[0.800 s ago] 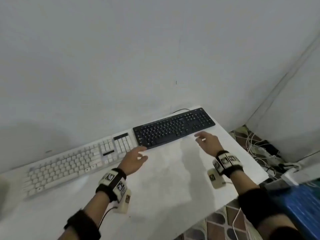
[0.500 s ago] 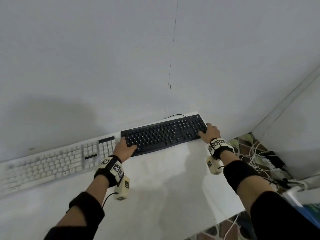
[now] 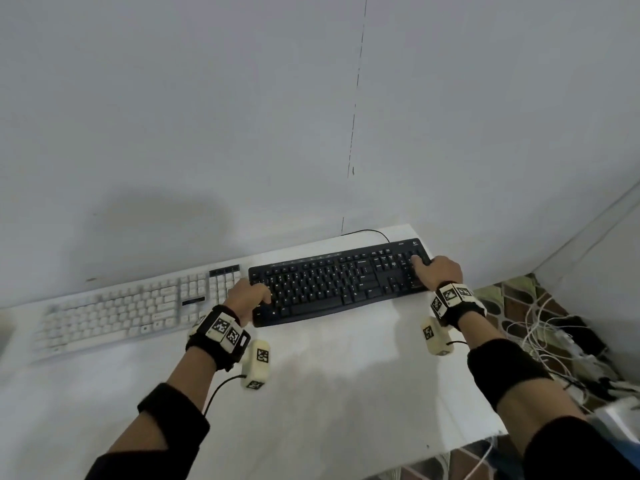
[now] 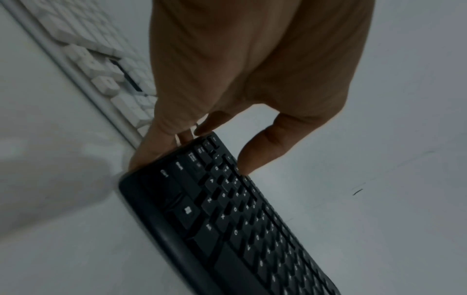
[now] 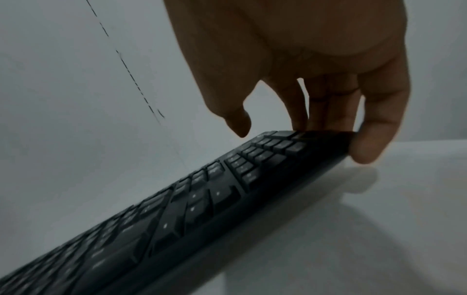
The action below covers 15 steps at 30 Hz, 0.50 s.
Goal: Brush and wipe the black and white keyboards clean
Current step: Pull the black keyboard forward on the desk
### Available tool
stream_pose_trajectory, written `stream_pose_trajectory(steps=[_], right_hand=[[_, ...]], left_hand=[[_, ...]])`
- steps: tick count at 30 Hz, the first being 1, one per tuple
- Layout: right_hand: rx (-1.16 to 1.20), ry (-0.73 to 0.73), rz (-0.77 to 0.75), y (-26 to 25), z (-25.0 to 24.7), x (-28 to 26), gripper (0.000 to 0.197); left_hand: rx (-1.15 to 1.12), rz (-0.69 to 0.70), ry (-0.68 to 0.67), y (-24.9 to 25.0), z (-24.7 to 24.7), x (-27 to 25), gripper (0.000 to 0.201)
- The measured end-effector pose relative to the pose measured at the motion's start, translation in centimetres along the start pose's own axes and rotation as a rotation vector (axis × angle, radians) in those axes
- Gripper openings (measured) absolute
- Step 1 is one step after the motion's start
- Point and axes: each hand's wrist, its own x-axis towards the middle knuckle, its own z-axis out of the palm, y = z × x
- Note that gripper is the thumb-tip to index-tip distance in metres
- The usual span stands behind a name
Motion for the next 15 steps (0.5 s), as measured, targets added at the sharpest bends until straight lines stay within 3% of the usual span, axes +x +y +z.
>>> stream_pose_trajectory(steps=[1,4,8,15], right_hand=[[-0.002,0.017,-0.008,0.0,0.1,-0.3,0.073],[0.024,0.049,-0.016,-0.9,0.2,-2.1,0.075],[0.094,0.047,-0.081,-3.9,0.8,-6.6,0.066],[-0.021,-0.037,-0.201,-11.1,5.7,-15.9,0.064]], left_hand=[[-0.012,-0.007,-0.017,-0.2,-0.6,-0.6,0.030],[-0.069,-0.020,-0.042,-2.5,-3.5,-1.0,0.067],[-0.105,-0.010,-0.027,-4.9,-8.1,-4.7,0.024],[-0.098,-0.006,-0.002,-13.4,-19.4,-7.2,0.019]])
